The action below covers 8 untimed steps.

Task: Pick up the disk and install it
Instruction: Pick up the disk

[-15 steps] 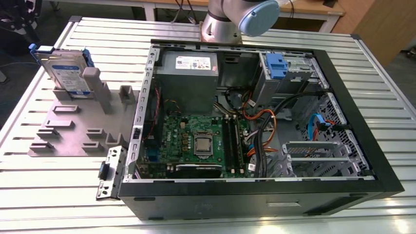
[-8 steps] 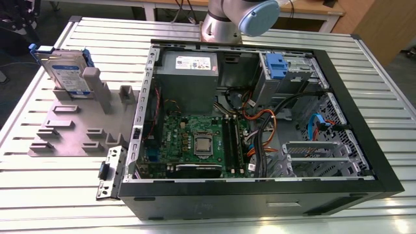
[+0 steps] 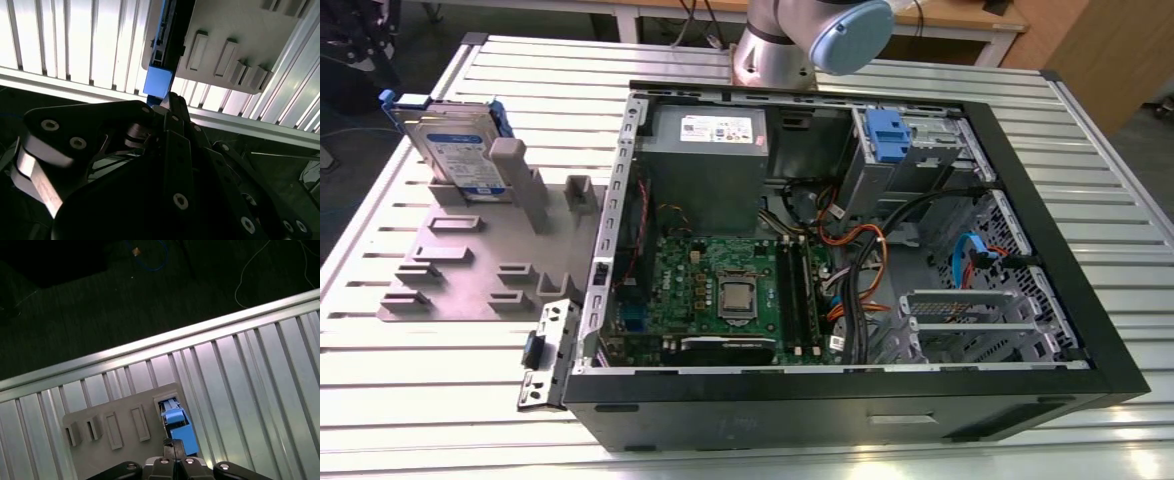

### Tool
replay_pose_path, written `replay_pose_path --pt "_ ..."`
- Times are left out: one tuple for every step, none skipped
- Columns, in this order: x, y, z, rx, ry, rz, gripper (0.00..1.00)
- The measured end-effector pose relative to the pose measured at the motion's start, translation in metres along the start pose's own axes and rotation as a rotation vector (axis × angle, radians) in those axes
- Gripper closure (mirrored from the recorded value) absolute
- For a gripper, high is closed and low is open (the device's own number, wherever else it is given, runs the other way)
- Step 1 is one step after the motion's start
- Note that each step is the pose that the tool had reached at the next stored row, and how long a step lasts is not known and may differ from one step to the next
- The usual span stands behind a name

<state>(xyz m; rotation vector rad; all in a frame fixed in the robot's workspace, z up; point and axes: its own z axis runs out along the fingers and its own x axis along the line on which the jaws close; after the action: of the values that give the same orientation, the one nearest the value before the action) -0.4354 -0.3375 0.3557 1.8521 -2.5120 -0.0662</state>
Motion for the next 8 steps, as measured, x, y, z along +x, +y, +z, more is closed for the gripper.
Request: replay_pose_path --pt "0.0000 0.0000 0.0000 0.0000 0.0000 0.000 0.89" --pt "0.0000 0.0000 0.0000 0.0000 0.0000 -0.001 0.89" --pt "0.0000 0.0000 0.0000 0.0000 0.0000 -0.001 0.89" --pt "0.0000 0.0000 0.0000 0.0000 0.0000 -0.001 0.89" --pt "0.0000 0.0000 0.0000 -0.0001 0.0000 -0.001 0.89" --pt "0.0000 0.0000 0.0000 0.0000 0.0000 -0.001 0.89" --pt "0.0000 0.0000 0.0000 0.0000 0.0000 -0.001 0.89" --pt "0.0000 0.0000 0.0000 0.0000 0.0000 -0.001 0.89"
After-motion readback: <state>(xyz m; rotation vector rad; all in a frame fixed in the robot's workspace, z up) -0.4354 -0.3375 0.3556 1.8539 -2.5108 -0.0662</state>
